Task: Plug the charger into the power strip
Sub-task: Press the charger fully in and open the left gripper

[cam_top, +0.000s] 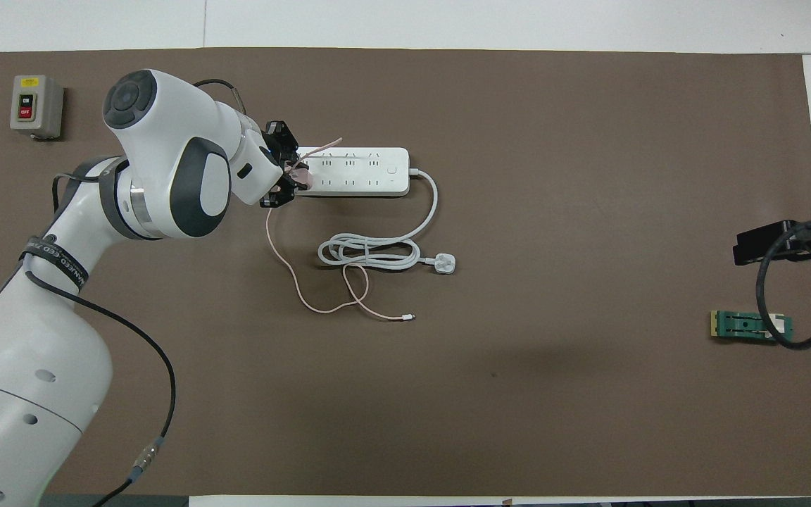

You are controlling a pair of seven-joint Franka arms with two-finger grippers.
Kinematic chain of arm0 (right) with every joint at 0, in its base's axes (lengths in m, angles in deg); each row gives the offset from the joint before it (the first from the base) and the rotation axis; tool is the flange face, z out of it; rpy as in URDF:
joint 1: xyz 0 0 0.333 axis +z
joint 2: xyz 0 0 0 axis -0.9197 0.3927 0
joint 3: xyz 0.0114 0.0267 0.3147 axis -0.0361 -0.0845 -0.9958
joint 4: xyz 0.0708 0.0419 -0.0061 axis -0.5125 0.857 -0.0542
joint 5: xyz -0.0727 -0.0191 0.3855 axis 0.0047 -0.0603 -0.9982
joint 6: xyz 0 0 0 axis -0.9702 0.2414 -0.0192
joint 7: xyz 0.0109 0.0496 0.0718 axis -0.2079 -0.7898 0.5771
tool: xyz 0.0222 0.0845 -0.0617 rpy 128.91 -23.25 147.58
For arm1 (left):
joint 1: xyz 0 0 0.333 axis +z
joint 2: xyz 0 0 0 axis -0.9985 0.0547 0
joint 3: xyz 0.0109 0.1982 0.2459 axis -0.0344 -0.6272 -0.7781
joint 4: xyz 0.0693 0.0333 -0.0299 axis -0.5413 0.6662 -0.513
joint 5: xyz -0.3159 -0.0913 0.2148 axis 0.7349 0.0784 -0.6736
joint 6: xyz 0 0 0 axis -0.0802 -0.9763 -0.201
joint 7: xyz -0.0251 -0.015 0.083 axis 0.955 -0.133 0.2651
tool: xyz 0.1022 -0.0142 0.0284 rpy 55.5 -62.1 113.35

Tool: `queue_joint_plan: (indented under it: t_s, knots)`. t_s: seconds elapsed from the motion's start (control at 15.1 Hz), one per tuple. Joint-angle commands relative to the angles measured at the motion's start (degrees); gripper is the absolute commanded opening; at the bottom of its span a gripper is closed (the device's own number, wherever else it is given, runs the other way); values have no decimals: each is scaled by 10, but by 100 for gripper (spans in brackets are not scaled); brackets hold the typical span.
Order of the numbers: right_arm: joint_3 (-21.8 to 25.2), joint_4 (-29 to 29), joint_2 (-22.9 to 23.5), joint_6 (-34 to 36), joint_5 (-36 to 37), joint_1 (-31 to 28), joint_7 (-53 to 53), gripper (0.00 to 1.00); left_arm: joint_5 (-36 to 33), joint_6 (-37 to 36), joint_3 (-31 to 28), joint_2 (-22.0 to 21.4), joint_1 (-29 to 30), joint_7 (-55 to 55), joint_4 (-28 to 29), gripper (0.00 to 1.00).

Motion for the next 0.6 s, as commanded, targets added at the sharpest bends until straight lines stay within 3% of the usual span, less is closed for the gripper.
queue_joint_plan:
  t_s: [0.0, 0.53]
  knots:
    - [-2, 3, -6, 2, -10, -7, -8, 100, -7, 19, -9, 77, 12, 26, -72, 0]
    - [-2, 3, -6, 2, -10, -7, -8, 100, -8, 31, -11, 76, -1, -29, -65, 0]
